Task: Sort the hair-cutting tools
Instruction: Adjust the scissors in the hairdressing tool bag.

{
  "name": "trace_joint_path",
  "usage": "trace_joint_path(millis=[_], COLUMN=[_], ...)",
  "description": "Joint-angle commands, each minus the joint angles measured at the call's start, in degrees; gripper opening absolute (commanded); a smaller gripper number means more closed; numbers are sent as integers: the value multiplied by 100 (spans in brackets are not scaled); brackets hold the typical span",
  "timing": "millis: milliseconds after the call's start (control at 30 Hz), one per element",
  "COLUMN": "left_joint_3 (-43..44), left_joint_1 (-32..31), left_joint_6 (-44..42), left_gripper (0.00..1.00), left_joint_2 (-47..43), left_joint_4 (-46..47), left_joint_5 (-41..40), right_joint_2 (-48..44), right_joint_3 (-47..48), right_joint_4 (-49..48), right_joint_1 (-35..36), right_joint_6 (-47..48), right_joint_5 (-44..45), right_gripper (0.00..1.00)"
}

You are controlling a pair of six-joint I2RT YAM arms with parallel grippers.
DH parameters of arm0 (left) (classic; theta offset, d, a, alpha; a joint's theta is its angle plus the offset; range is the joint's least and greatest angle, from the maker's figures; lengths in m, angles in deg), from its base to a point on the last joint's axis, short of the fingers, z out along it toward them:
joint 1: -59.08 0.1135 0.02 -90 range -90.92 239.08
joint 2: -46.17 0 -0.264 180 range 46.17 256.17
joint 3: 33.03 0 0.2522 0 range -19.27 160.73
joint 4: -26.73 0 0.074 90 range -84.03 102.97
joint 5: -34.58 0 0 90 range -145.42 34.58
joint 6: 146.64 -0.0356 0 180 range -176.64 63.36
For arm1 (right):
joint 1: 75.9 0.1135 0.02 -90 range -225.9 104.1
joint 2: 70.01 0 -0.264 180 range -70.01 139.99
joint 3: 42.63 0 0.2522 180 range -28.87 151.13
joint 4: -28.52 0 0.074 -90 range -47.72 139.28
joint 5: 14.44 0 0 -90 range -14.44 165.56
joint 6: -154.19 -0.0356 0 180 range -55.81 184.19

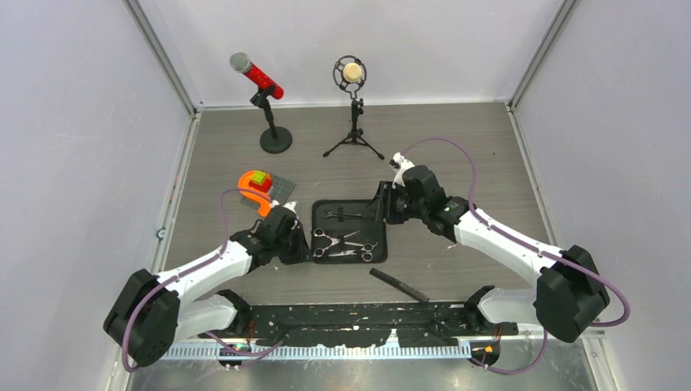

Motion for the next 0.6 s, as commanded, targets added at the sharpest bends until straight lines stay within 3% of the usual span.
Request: trace_joint_path(millis=[0,133,367,433,567], left_joint_3=[-34,-50,-76,-81,-68], left_joint_1=[40,41,42,40,44], left_joint_6=[148,175,294,326,388], left_gripper=[0,0,0,0,0], left_joint_2=[-93,-25,-74,-97,-80], left_joint_4=[257,338,467,489,525], left_joint_5=[-87,-17,63,40,42], right_joint_2=[39,0,247,349,482], right_joint_3=[162,-12,-250,-314,-359], right_joint_4=[-176,-318,-20,-90,-172], right_joint_1=[-4,-4,-89,-96,-170], right_joint_6=[-86,-142,121,105,137], right_joint_5=[-258,-373,250,252,297], right_gripper=[5,5,6,14,44])
